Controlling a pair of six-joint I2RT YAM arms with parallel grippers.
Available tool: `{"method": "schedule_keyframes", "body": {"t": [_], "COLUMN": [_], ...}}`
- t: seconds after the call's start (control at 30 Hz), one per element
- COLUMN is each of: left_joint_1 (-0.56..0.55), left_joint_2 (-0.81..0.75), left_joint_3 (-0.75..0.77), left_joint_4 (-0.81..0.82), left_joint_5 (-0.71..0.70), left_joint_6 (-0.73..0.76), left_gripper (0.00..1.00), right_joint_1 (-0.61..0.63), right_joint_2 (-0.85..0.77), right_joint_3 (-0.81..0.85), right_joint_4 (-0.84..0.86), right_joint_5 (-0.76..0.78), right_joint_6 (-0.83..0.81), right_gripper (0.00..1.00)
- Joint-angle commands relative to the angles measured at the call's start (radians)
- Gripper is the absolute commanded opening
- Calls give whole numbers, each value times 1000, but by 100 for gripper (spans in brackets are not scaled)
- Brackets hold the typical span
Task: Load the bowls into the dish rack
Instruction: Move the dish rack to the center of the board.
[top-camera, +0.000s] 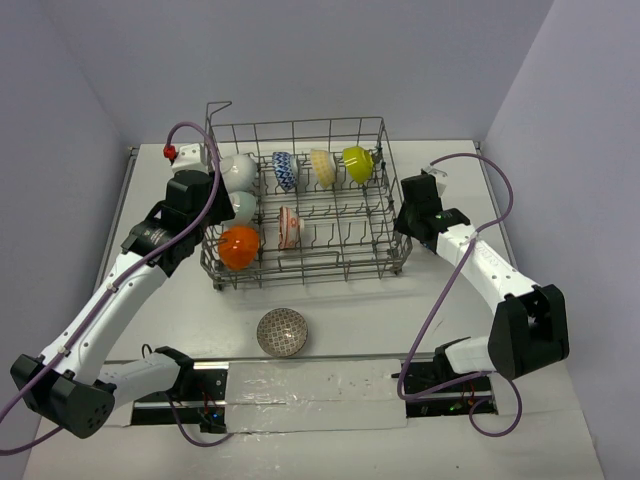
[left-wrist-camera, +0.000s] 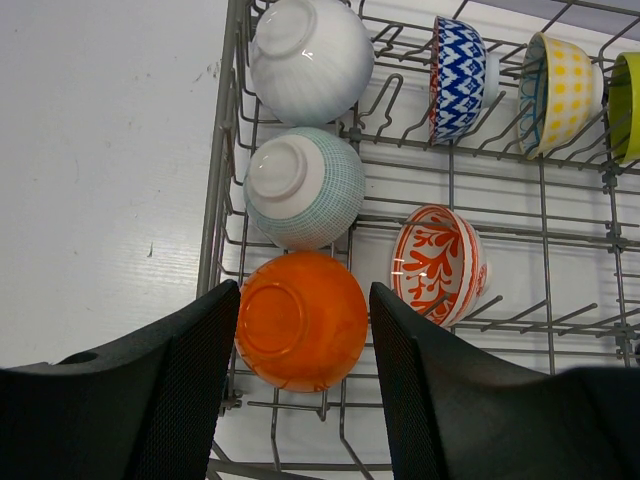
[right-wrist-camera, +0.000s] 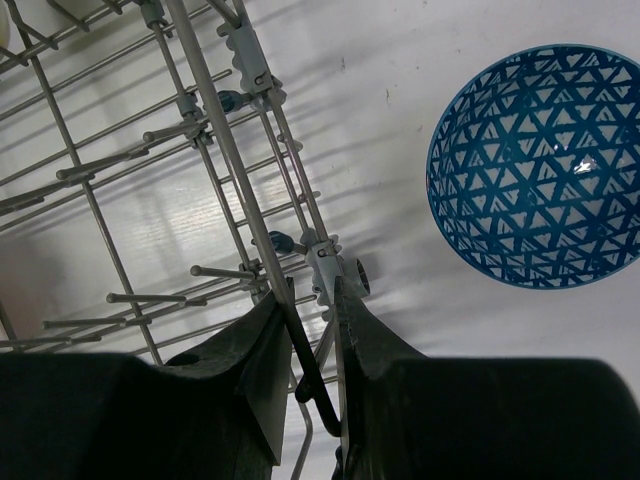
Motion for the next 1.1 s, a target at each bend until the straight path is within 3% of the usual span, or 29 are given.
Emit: {"method": "schedule_keyframes", "body": {"t": [0.0, 0.2, 0.27, 0.33, 0.5, 0.7, 1.07], "left_joint_1": [5, 5, 5, 5, 5, 4, -41], "left_joint_2": [4, 3, 3, 3, 0, -11, -118], "left_joint_3": [3, 3, 3, 3, 0, -3, -26], "left_joint_4": [28, 28, 28, 28, 31, 36, 85], "left_joint_5": [1, -1, -1, -2, -12, -24, -52], "left_joint_6": [15, 13, 15, 15, 15, 18, 62], "left_gripper": [60, 60, 59, 59, 59, 59, 61], "right_joint_1": [-7, -6, -4, -6, -1, 1, 1], "right_joint_2": [31, 48, 45, 36, 25, 11, -133], "right_joint_3": [-16, 1, 5, 13, 59, 145, 213], "right_joint_4": [96, 83, 80, 77, 40, -12, -50], "right_joint_5": [133, 106, 104, 92, 70, 64, 28], "right_joint_6": [175, 146, 141, 135, 114, 65, -64], "right_gripper": [0, 0, 12, 43, 55, 79, 96]}}
